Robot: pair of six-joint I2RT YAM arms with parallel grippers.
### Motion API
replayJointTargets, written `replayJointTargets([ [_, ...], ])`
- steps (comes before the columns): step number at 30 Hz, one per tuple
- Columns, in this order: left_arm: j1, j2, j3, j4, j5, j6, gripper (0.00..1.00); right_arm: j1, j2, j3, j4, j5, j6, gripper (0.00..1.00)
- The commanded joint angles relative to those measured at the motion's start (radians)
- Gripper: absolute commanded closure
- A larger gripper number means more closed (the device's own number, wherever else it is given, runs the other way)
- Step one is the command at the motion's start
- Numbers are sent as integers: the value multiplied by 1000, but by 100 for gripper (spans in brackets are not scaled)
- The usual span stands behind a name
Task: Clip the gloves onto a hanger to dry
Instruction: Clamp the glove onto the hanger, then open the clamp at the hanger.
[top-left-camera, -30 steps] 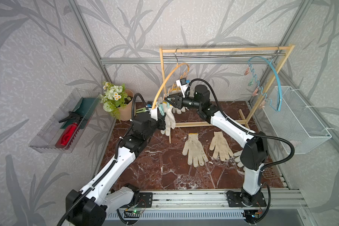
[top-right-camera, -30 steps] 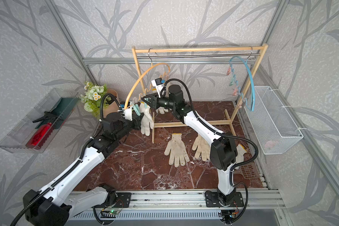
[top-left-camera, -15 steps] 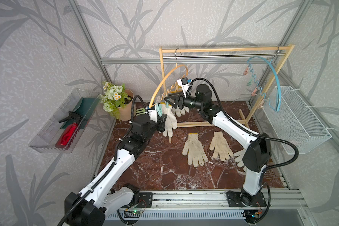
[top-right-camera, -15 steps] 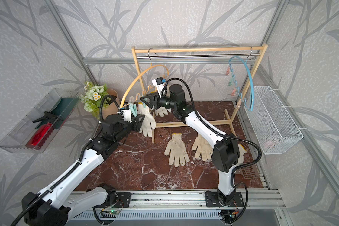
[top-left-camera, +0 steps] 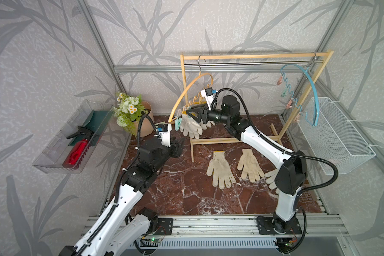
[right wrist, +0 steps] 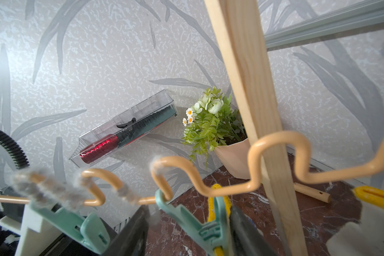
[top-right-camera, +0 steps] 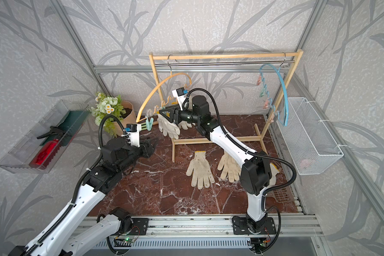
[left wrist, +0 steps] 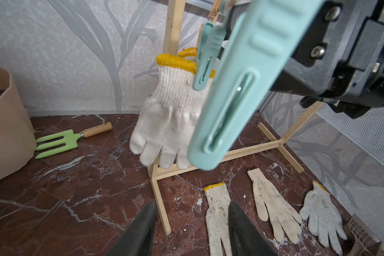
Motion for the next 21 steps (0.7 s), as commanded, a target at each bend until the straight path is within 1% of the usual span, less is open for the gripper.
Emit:
replayJointTargets([
  [1,-4,-46,-6,-102,-27,-5,47,7,-34,10,-5,1,-15,41],
  [7,-4,-79,28,-140,-38,9,46,16,-114,-78,-7,52,-48,40],
  [13,-3,-31,67,-104,-29,27,46,39,-154,-116,-24,57,-61,36],
  [17,-3,-2,84,-71,-36,39,46,68,-188,-146,-43,106,-107,35],
  [21,-3,27,101,-41,-21,41,46,85,-191,-169,-34,118,-107,33],
])
